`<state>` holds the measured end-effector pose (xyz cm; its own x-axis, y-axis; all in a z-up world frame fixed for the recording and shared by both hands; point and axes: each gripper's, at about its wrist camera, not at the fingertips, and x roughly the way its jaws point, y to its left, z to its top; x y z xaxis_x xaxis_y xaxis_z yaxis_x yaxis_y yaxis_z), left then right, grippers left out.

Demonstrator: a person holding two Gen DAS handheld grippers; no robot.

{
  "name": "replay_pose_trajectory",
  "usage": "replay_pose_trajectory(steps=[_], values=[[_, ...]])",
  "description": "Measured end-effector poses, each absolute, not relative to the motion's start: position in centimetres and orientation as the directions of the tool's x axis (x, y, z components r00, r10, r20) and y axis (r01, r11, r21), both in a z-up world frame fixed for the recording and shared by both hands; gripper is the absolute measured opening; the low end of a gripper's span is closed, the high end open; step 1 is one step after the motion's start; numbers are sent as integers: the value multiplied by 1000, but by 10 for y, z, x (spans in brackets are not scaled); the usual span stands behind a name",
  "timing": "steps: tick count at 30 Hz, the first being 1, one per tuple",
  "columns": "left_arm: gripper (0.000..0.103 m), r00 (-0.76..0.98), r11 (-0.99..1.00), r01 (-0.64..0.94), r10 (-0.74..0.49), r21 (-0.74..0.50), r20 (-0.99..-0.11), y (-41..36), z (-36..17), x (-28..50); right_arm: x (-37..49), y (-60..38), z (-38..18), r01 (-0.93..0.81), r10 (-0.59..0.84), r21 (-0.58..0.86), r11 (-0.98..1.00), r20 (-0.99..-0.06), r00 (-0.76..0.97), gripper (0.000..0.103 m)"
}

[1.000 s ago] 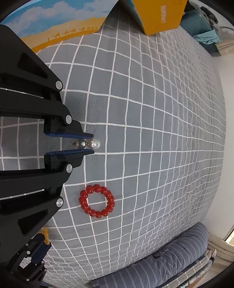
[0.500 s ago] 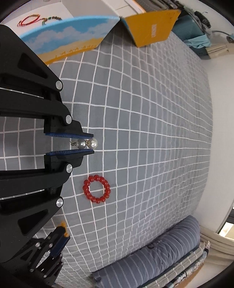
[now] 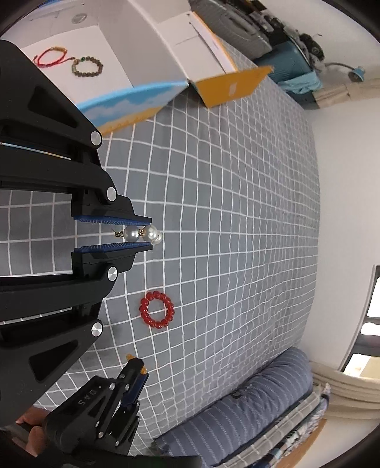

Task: Organize jewelry
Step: 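Lift both held pieces and carry them over the white box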

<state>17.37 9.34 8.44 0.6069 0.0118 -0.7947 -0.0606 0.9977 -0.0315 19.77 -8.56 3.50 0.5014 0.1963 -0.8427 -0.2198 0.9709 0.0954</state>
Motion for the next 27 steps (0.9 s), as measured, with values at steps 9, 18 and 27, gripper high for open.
replay_pose_trajectory(steps=[9,18,27], values=[[11,623,992,-126,64,-19,-779,126,96,148,195,-45,56,-292,234,83,953,-813,534,17],[11,632,980,-197,106,-27,-767,166,110,122,187,1,69,-357,285,94,929,-798,532,17],[11,623,955,-295,164,-35,-765,219,113,88,171,66,81,-447,353,109,888,-785,510,17]])
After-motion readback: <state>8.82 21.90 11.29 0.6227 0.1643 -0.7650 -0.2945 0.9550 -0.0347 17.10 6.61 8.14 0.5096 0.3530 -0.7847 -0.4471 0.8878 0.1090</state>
